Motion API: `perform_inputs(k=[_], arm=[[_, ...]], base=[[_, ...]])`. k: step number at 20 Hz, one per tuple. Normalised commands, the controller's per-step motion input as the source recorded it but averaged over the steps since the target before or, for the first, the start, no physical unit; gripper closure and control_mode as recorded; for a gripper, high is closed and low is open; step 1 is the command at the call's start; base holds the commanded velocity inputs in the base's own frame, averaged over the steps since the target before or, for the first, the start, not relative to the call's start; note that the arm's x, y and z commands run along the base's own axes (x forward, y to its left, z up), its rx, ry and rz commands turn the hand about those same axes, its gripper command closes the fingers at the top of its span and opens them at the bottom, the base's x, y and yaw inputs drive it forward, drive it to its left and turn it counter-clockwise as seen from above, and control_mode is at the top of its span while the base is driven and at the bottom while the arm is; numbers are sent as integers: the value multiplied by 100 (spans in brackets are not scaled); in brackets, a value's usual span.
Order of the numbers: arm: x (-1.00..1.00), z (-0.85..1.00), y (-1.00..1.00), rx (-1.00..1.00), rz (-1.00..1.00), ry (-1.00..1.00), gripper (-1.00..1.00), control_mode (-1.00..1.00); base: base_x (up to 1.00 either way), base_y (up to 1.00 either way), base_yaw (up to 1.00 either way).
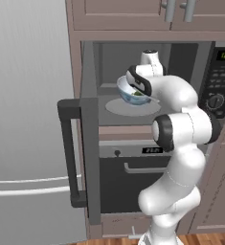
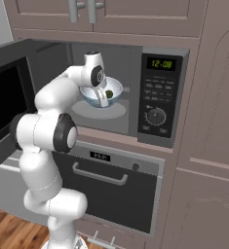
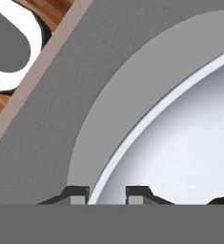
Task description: Pick the cucumber from the sink and place it in the bowl. Then pick the bowl and place it in the microwave. Then close the microwave door and press the start button.
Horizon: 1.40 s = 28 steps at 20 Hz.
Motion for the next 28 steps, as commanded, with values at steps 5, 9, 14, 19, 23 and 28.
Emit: perform_inputs(k=[5,9,14,19,23,28], arm=[[0,-16,18,0,12,4,-100,-100],[-11,-3,5,0,8,0,-100,-100],[-74,11,3,0,5,-1,-100,-100],[-100,24,2,5,0,0,-100,-100],[-100,40,3,1,0,0,-100,-100],[-100,60,0,0,0,-6,-100,-100]], base=[[0,0,0],[0,0,0],[0,0,0],[0,0,0],[0,0,0],[0,0,0]])
